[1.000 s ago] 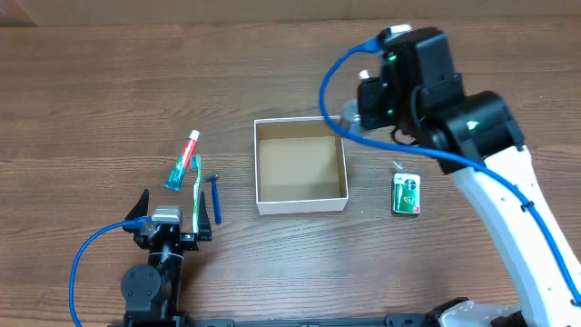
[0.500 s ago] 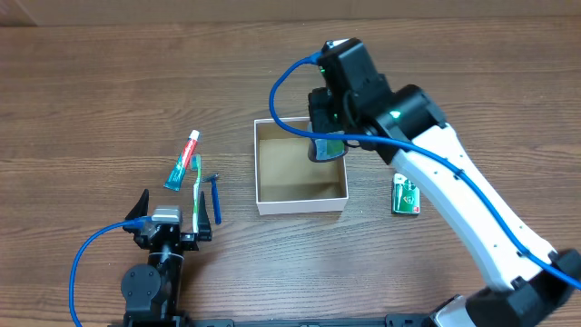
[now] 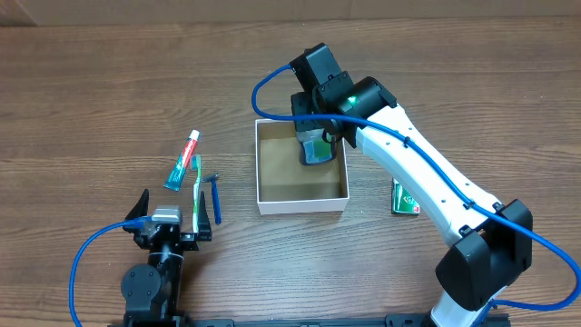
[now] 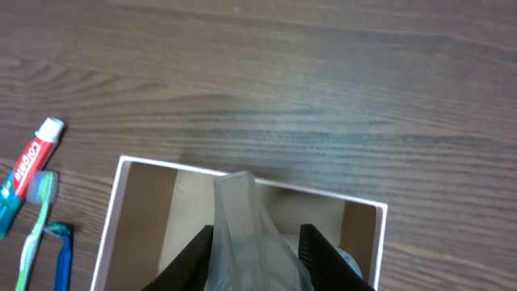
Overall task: Pack container
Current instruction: 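Carry the bottle into the white box and release it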
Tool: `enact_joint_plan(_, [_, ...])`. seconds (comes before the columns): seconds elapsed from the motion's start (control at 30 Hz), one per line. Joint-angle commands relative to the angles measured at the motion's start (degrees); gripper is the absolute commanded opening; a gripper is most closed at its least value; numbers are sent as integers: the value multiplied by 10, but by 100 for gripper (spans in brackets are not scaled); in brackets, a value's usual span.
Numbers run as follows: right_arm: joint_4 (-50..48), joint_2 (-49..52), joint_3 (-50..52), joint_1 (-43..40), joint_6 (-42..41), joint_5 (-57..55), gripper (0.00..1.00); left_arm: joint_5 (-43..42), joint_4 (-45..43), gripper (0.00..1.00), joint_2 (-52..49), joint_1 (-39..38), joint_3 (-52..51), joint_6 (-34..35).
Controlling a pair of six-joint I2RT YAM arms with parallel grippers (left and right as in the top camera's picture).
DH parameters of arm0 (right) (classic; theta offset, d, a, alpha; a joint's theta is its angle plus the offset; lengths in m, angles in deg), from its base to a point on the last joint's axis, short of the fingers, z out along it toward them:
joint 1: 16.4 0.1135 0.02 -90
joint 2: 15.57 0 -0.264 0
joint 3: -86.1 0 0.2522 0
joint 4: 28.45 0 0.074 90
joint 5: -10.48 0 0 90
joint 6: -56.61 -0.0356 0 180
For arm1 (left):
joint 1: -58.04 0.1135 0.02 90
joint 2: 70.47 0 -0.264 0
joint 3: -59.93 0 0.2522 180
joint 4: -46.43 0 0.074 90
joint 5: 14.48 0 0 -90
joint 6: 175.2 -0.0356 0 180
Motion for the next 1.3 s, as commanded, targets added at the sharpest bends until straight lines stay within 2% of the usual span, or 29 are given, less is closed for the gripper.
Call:
enact_joint_plan(0.0, [-7, -11, -14, 2, -5, -41, 27, 3, 1, 100, 4, 1, -2, -11])
enact_joint_plan(0.13, [-10, -11, 7, 2, -5, -79, 27, 3, 1, 100, 4, 1, -2, -11])
enact_joint_plan(0.4, [-27, -11, 32, 2, -5, -80, 28, 3, 1, 100, 4, 1, -2, -11])
enact_joint_plan(0.47, [-27, -11, 39, 2, -5, -80, 35, 3, 1, 100, 4, 1, -2, -11])
enact_joint_plan(0.67, [-18, -11, 41, 2, -5, -69, 42, 3, 1, 100, 4, 1, -2, -11])
enact_joint_plan(0.9, [-6, -11, 41, 2, -5, -68, 63, 3, 1, 100, 4, 1, -2, -11])
enact_joint_plan(1.0, [0, -16, 39, 2, -5, -68, 69, 3, 1, 100, 4, 1, -2, -11])
enact_joint_plan(1.17, [71, -69, 31, -12, -31, -110, 72, 3, 1, 100, 4, 1, -2, -11])
enact_joint_plan(1.23, [107, -103, 31, -28, -41, -122, 74, 3, 1, 100, 4, 1, -2, -11])
enact_joint_plan(1.27, [137, -127, 31, -42, -52, -121, 79, 3, 1, 100, 4, 1, -2, -11])
